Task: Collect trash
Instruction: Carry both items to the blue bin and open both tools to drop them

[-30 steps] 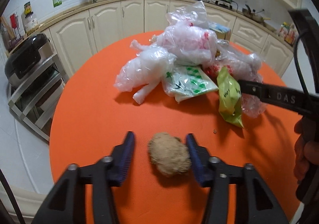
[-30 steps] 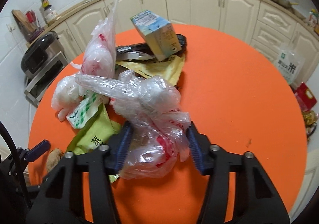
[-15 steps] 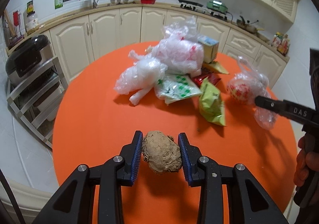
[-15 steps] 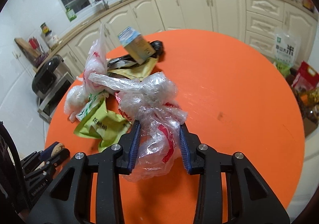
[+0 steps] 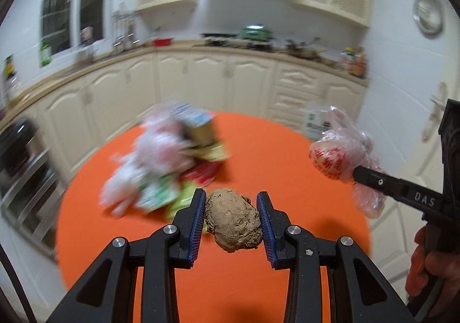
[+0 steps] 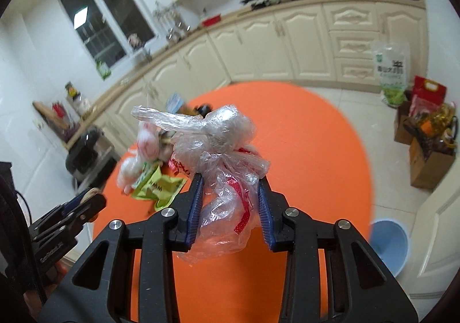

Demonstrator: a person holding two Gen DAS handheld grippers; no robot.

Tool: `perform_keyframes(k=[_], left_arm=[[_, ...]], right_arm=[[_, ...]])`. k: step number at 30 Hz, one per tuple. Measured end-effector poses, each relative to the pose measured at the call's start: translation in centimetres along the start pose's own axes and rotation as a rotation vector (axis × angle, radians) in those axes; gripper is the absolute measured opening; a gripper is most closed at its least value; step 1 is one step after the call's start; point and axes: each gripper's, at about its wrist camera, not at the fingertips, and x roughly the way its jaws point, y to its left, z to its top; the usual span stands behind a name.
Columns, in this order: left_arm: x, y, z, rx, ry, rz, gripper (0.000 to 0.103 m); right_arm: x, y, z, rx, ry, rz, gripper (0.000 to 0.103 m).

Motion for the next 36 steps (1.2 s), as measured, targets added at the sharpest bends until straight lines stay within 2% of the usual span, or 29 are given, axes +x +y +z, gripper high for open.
perform_keyframes(k=[3,9,12,16,19,25,32,34,36], left_arm=[[0.7,-4.8,1.1,0.069,-0.007,-0.088,0.032],[3.9,-15.1,1.4,0.193,0.041,-0.277,0.032],[6.6,-20.5,0.8,0.257,0.102,-0.367,0.032],[10.8,-26.8,-0.9,0.332,0.198,-0.430,0.032],[14.7,-29.6,-2.0,0.372,0.264,-0.431,0.032],[26.1,-34.3,-4.2,0.393,0.484,-0.388,0.032],[37.0,-40.7,-3.8,0.381,0.611,-0.331,0.034],[39.1,-42.0,-3.4,0.385,0.630,-0.320,0.043],[40.4,-43.0,-3.0,0.388,0.632,-0.306,0.072]], right_arm=[[-3.3,-2.7,-0.1,0.041,-0.051,-0.040,0.033],[-9.4,-11.1,-1.3,0.177,-0.113,-0.205,0.033],[-11.0,-15.9,-2.9,0.263,-0.108,-0.301,0.033],[-11.1,-22.1,-5.1,0.371,-0.052,-0.396,0.033],[-9.7,-25.8,-7.0,0.432,0.004,-0.424,0.033],[-5.1,-31.8,-9.9,0.556,0.109,-0.427,0.033],[-0.6,-37.5,-13.1,0.677,0.178,-0.405,0.035],[0.3,-38.7,-13.8,0.716,0.189,-0.396,0.039],[0.9,-39.6,-14.1,0.752,0.187,-0.381,0.046]])
